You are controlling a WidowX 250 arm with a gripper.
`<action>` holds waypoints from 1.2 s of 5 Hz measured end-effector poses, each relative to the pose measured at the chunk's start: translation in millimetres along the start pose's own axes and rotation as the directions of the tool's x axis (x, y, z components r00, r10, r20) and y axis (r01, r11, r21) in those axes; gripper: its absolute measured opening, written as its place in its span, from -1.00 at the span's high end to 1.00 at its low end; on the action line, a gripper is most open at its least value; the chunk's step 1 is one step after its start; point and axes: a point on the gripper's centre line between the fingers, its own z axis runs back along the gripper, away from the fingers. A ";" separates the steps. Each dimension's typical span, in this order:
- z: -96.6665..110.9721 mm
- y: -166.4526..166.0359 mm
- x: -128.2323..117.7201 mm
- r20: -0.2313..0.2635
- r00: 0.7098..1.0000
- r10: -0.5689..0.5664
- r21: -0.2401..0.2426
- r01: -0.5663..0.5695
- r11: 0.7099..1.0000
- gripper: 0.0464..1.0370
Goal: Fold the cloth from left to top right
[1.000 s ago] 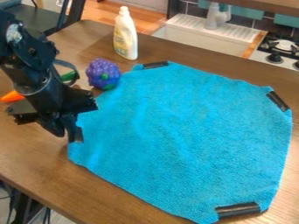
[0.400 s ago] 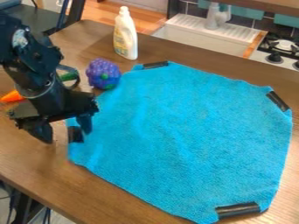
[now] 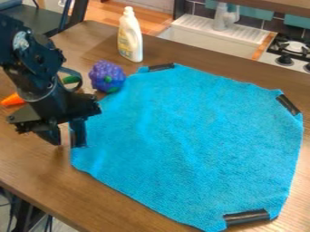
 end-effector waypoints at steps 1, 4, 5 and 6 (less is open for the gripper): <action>7.2 -1.5 3.5 0.047 0.999 0.016 -0.010 -0.016 1.000 0.74; 31.2 -5.0 8.8 0.035 0.992 0.118 -0.073 -0.116 0.991 0.67; 20.4 -7.2 4.3 -0.032 0.993 0.114 -0.067 -0.116 0.991 0.16; 9.1 -9.6 -0.9 -0.058 0.995 0.081 -0.044 -0.084 0.996 -0.47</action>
